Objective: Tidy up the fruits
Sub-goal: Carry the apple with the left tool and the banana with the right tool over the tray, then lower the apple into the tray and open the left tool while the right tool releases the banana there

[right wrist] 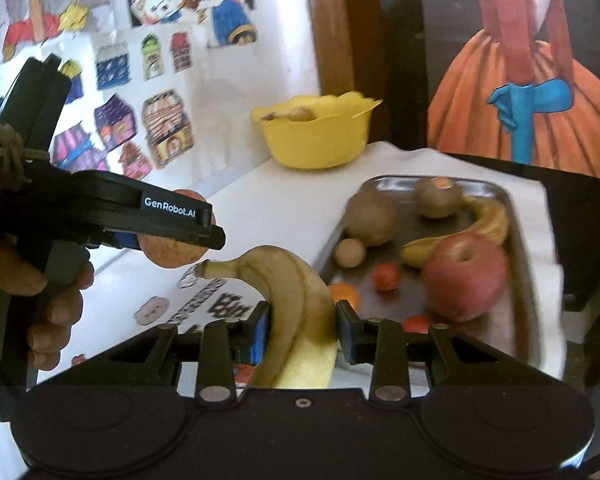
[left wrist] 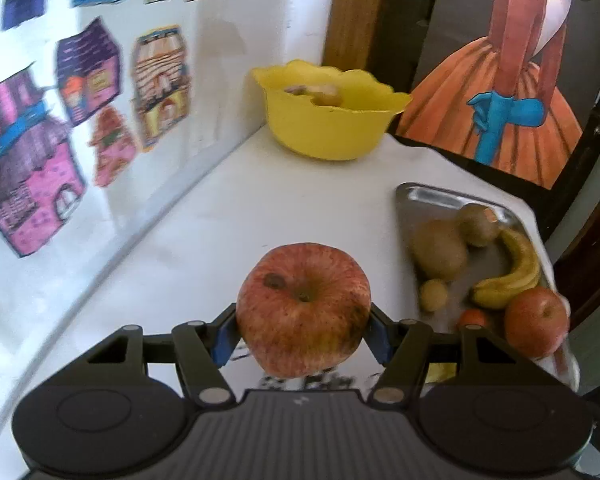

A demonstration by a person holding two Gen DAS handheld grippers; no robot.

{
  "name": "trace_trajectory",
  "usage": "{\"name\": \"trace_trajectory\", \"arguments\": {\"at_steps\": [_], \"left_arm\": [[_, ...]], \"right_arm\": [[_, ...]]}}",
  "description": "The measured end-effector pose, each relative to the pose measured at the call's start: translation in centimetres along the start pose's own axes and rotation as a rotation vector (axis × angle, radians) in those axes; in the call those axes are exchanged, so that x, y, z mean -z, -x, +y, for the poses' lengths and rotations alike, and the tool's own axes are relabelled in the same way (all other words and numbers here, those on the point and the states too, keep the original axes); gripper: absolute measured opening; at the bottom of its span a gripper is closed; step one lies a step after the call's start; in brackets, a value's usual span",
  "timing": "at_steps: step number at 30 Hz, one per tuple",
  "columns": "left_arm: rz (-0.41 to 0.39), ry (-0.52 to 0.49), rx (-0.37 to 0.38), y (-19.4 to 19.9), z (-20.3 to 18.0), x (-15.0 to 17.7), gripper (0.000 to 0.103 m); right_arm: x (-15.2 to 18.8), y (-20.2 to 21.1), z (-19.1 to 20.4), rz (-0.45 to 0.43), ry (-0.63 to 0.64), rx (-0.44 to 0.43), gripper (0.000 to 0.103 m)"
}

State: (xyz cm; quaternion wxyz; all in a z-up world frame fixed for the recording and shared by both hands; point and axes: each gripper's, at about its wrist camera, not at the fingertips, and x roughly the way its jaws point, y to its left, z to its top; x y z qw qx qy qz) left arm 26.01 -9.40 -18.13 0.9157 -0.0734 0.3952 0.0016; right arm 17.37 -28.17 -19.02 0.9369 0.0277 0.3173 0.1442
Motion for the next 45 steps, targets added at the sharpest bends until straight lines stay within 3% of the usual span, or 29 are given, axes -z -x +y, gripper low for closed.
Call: {"name": "trace_trajectory", "arguments": {"at_steps": [11, 17, 25, 31, 45], "left_arm": [[0.021, -0.034, 0.063, -1.8, -6.9, 0.2, 0.068], [0.061, -0.068, 0.077, -3.1, -9.7, 0.8, 0.068], [0.046, -0.035, 0.029, -3.0, -10.3, 0.2, 0.068], [0.034, -0.033, 0.002, -3.0, -10.6, 0.4, 0.068], [0.052, -0.094, -0.025, -4.5, -13.0, 1.1, 0.068]], "right_arm": [[-2.1, 2.5, -7.8, -0.083, -0.050, 0.060, 0.036], [-3.3, 1.5, -11.1, -0.115, -0.072, 0.031, 0.036], [-5.8, 0.4, -13.1, -0.133, -0.111, -0.093, 0.036], [-8.0, -1.7, -14.9, -0.149, -0.167, -0.133, 0.036], [-8.8, -5.9, -17.8, -0.088, -0.201, -0.071, 0.036]]}}
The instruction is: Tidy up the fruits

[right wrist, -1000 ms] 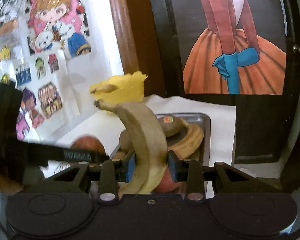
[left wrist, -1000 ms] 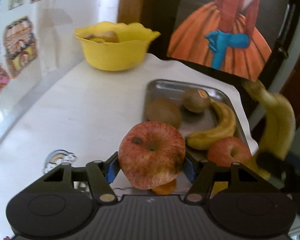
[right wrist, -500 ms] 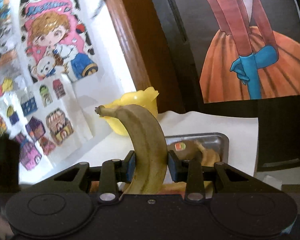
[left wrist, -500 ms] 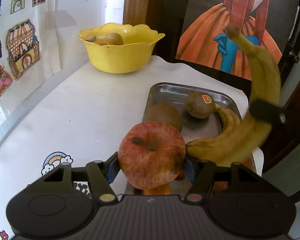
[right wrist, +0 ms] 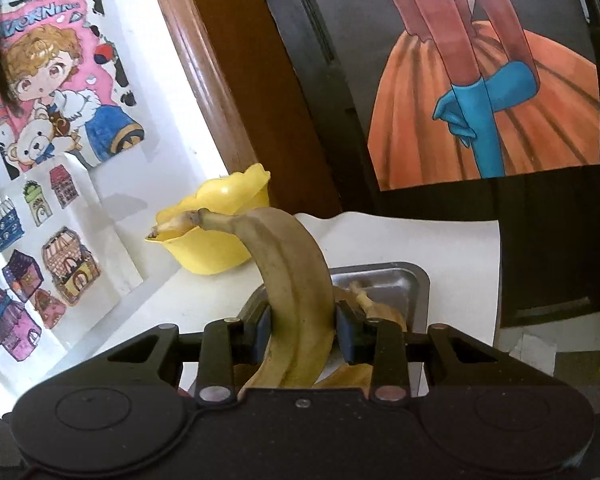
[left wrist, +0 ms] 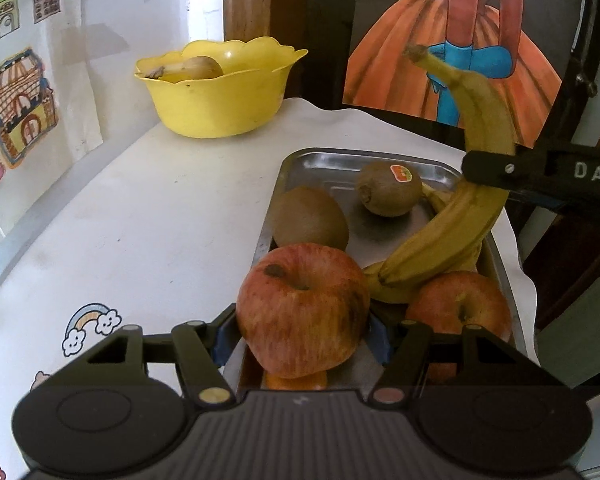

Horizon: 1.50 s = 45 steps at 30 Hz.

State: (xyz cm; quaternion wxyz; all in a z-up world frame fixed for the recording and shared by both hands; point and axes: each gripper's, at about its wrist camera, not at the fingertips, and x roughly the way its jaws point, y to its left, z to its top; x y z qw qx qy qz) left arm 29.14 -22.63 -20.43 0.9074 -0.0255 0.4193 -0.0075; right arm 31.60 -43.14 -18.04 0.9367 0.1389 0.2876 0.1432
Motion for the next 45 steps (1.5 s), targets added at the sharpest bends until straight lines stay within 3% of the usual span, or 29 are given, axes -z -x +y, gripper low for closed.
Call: {"name": "trace_trajectory", "arguments": {"at_steps": [11, 22, 24, 29, 35, 45], "left_arm": [[-0.010, -0.006, 0.005, -0.8, -0.5, -0.3, 0.068], [0.021, 0.066, 0.040, -0.8, 0.8, -0.7, 0.068], [0.006, 0.060, 0.041, -0.6, 0.9, -0.7, 0.069], [-0.052, 0.046, 0.065, 0.7, 1.3, -1.1, 0.080], [-0.119, 0.043, 0.076, 2.8, 2.5, -0.8, 0.086], [-0.208, 0.034, 0.136, 7.0, 5.6, 0.0, 0.102]], "right_arm": [[-0.5, -2.5, -0.5, 0.028, -0.010, 0.014, 0.038], [-0.2, -4.6, -1.2, 0.099, 0.041, 0.062, 0.049], [-0.1, -4.4, -0.9, 0.098, 0.057, 0.064, 0.055], [0.3, -3.1, 0.0, 0.077, 0.064, 0.074, 0.069], [0.9, -0.1, 1.4, 0.016, 0.080, 0.107, 0.090], [2.5, 6.1, 5.0, -0.081, 0.076, 0.222, 0.102]]}}
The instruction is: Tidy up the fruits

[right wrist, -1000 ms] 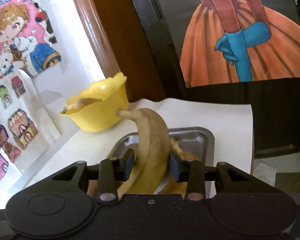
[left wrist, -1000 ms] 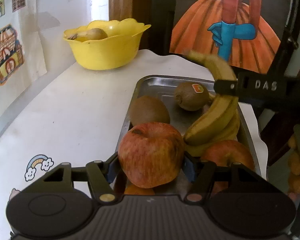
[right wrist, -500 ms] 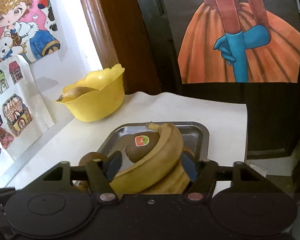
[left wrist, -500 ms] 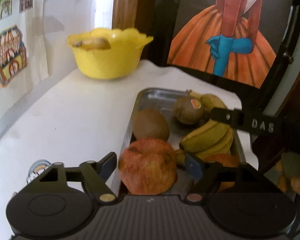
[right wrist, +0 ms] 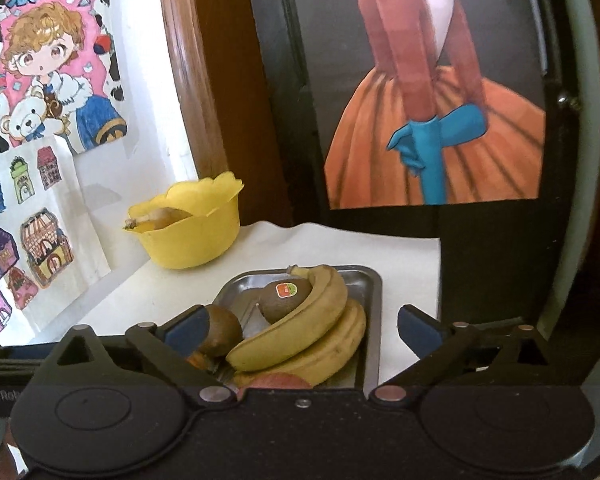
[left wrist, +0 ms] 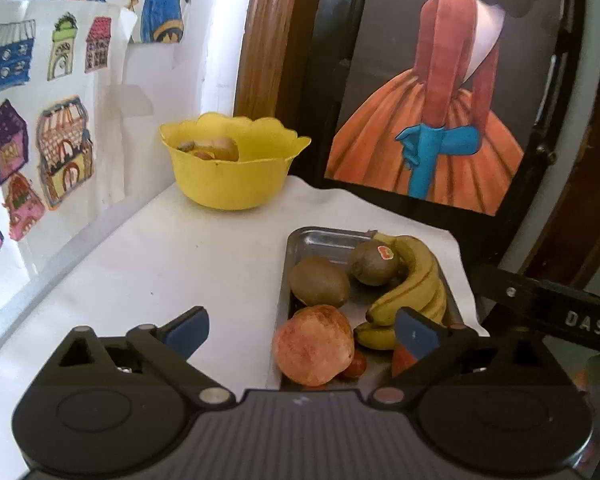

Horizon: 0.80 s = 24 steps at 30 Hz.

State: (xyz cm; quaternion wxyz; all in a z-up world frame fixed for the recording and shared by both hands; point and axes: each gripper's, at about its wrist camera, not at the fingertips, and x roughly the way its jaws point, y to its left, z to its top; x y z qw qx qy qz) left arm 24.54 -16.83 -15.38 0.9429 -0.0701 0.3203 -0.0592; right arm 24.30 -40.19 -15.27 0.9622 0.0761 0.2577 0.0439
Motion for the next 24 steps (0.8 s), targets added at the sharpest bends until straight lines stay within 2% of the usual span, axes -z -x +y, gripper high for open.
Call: {"name": "trace_trajectory", "arguments": {"at_steps": [12, 17, 24], "left_arm": [[-0.051, -0.062, 0.043, 7.2, 3.5, 1.0, 0.102], [-0.075, -0.089, 0.046, 11.0, 4.9, 1.6, 0.103], [-0.098, -0.086, 0.068, 15.6, 6.7, 2.9, 0.103]], "right_arm": [[2.7, 10.1, 5.0, -0.074, -0.058, 0.153, 0.102], [4.3, 14.4, 7.8, -0.108, -0.075, 0.181, 0.102], [6.0, 19.6, 11.6, -0.107, -0.072, 0.211, 0.102]]}}
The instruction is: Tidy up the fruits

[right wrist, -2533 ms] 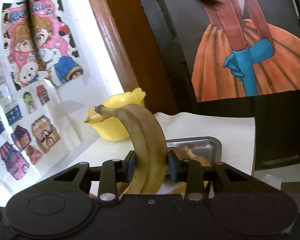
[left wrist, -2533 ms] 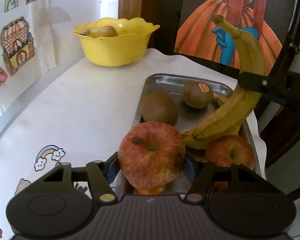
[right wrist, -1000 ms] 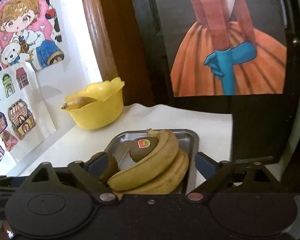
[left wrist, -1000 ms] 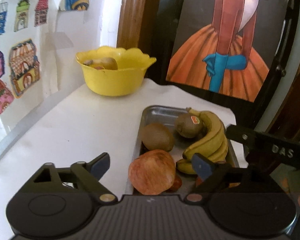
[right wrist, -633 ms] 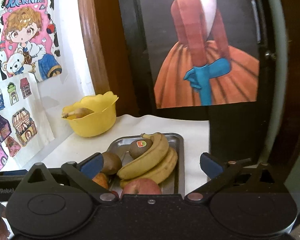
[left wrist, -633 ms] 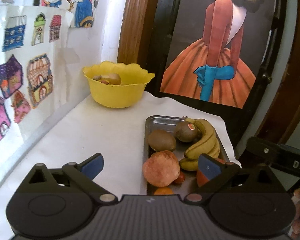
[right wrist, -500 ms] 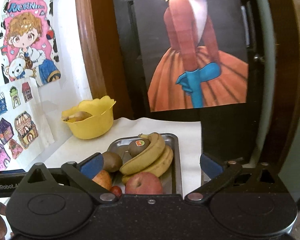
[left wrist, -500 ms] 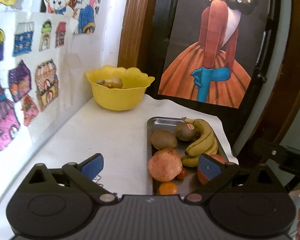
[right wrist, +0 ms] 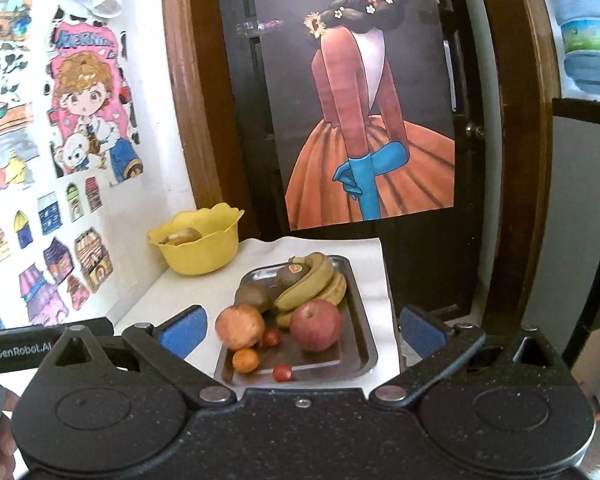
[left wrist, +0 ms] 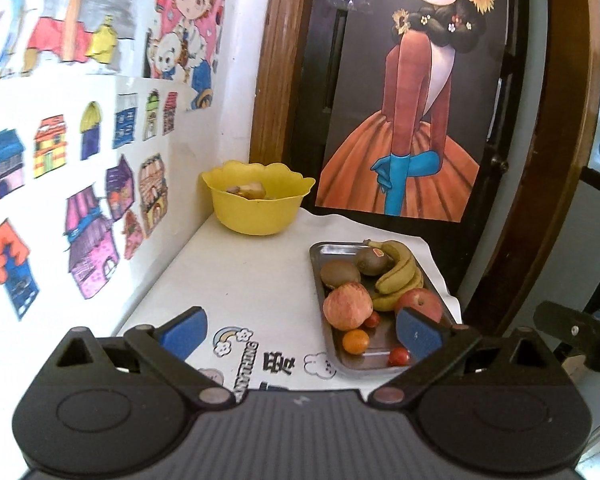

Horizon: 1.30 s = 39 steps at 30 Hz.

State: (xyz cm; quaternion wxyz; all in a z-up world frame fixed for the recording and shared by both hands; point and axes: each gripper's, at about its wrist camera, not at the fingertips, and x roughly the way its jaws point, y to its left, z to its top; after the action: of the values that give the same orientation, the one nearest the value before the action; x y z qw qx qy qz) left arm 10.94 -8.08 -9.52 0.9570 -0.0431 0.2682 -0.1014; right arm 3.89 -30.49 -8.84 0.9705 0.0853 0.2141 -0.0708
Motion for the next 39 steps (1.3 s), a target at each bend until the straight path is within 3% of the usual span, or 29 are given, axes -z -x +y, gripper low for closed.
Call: {"name": "trace_trajectory", "arguments": {"at_steps": [15, 22, 27, 39], "left_arm": [[0.024, -0.009, 0.020, 6.8, 2.4, 2.0, 0.103], [0.049, -0.046, -0.028, 8.9, 3.9, 2.1, 0.103], [0.070, -0.012, -0.056, 9.5, 5.2, 2.5, 0.103], [0.148, 0.014, -0.088, 9.8, 6.8, 3.6, 0.103]], "right_arm": [[1.9, 8.6, 3.6, 0.019, -0.005, 0.064, 0.102], [1.3, 11.0, 3.9, 0.031, 0.008, 0.059, 0.102], [1.6, 11.3, 4.1, 0.030, 0.008, 0.040, 0.102], [3.6, 9.2, 5.4, 0.136, 0.010, 0.042, 0.102]]}}
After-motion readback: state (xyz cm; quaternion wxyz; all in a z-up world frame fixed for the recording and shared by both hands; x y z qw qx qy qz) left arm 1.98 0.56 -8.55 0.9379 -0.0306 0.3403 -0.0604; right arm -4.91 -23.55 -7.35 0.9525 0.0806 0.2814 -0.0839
